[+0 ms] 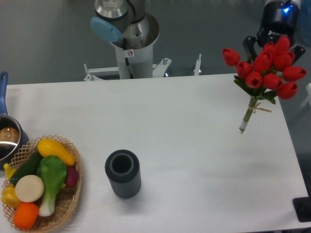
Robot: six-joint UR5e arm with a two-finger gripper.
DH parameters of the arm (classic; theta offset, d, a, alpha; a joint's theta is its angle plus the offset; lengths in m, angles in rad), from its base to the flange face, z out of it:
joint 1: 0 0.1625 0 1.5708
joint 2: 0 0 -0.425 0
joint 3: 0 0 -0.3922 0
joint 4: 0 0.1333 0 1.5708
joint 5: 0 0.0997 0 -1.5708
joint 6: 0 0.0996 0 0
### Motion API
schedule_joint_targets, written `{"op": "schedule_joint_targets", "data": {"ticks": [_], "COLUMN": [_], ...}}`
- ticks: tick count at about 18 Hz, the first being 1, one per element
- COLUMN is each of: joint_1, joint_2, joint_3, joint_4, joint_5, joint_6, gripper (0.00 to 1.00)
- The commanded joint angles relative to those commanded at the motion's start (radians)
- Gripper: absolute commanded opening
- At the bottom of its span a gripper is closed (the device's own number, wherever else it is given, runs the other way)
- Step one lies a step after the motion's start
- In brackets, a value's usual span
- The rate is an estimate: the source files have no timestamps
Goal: Place the flowers on the table
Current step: 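Lift the red tulip bunch upward with the gripper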
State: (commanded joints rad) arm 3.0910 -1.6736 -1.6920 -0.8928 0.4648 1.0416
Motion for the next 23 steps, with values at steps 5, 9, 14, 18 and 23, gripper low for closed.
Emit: {"op": "schedule_joint_targets", "data": {"ticks": [5,9,14,18,23], "joint_1": [-0.002,-0.002,-0.058,-0.119,-0.190], "joint_2": [0.002,0.002,0.014,0.031,0.032], "joint_3": [-0.002,0.000,0.002,0.000,-0.014], "joint_4": [0.000,-0.002,-0.003,-0.006,-0.009], "joint_5": [0.009,0.015,0.193,0.417,0.641], "joint_6": [0.003,0.002,-0.002,-0.005,-0.006], "gripper": [0.27,0.27,0.27,0.27,0.27]}}
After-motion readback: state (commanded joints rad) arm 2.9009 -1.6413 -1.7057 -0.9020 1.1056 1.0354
